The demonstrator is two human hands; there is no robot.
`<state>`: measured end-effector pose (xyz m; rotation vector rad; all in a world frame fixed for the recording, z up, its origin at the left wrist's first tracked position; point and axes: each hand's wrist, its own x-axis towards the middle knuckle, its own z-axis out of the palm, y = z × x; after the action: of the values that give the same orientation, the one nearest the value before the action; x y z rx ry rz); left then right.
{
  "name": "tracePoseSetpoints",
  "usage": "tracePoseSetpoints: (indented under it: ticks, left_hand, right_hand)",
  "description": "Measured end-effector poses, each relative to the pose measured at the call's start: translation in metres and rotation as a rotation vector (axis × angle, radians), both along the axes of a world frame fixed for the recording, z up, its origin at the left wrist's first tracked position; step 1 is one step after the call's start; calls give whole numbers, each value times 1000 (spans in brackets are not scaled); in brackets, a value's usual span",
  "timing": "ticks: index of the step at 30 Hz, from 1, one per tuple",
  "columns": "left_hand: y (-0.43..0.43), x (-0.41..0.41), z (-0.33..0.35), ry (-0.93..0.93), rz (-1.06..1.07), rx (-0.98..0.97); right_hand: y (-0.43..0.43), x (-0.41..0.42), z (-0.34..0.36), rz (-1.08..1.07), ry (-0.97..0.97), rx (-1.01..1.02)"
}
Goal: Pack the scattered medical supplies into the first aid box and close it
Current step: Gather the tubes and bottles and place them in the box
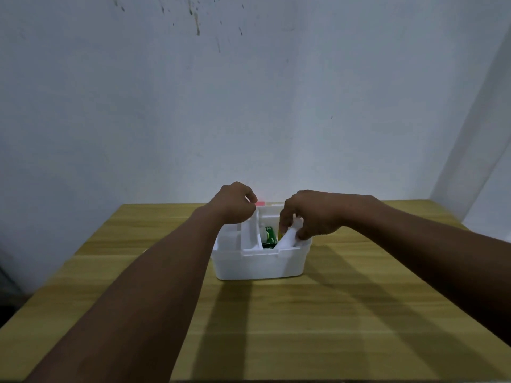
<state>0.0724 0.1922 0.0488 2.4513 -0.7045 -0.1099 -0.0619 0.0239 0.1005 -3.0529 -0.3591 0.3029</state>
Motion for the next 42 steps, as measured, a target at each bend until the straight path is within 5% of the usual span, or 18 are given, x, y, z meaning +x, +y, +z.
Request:
tracePoseSetpoints:
  ticks: [4,16,33,42]
  left_hand:
    - [-3,-1,-2,0,-3,-1]
    - [-2,-3,2,-43,-13,14]
    - [-6,-11,6,-57,-9,29]
    - [-63,-18,26,-77,-101,-35]
  right_hand:
    - [0,1,4,-3,-48,52]
    - [47,22,-13,5,76,-249]
    - [9,13,-9,4,-108,201]
    - [-90,16,10,-361,-301,341]
